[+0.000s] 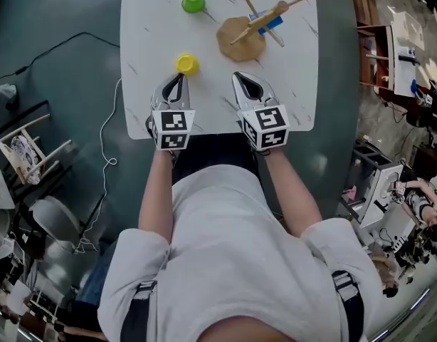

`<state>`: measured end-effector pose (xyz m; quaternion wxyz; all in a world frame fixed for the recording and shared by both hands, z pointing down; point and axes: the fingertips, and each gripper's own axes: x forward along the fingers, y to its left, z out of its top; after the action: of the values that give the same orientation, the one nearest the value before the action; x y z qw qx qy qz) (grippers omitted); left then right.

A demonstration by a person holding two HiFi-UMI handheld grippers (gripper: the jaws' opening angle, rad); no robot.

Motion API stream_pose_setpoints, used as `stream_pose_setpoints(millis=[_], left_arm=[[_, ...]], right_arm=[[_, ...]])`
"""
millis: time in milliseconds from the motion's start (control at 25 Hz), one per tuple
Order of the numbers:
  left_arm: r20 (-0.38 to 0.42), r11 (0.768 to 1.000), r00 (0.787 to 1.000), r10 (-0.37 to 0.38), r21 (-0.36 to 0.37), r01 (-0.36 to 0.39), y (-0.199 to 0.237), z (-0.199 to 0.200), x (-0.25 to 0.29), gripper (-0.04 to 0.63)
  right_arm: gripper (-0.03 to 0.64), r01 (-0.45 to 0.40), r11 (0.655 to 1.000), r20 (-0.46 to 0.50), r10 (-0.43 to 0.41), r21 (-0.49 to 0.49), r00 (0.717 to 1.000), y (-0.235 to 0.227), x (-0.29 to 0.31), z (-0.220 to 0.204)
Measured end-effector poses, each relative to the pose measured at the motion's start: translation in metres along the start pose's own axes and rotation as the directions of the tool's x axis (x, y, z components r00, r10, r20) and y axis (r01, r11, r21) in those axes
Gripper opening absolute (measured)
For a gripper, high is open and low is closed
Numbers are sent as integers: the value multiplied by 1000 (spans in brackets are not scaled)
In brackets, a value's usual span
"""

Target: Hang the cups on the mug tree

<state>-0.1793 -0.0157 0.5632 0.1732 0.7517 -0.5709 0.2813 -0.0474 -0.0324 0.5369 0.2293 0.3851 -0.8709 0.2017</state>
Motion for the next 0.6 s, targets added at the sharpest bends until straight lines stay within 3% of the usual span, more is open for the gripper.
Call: stream_pose_setpoints(millis=[160, 360, 600], left_arm=[[-11, 999, 999, -40, 25, 40, 1, -1, 9, 6], [-59, 993, 994, -92, 68, 96, -2, -7, 28, 256], [-110, 989, 986, -122, 75, 131, -5, -21, 47, 291]], right_arm=[[-1, 24, 999, -3, -24, 29, 1000, -1, 0, -4], [0, 55, 997, -3, -55, 45, 998, -6, 1, -4], [0, 81, 995, -13, -80, 59, 997, -11, -6, -7]])
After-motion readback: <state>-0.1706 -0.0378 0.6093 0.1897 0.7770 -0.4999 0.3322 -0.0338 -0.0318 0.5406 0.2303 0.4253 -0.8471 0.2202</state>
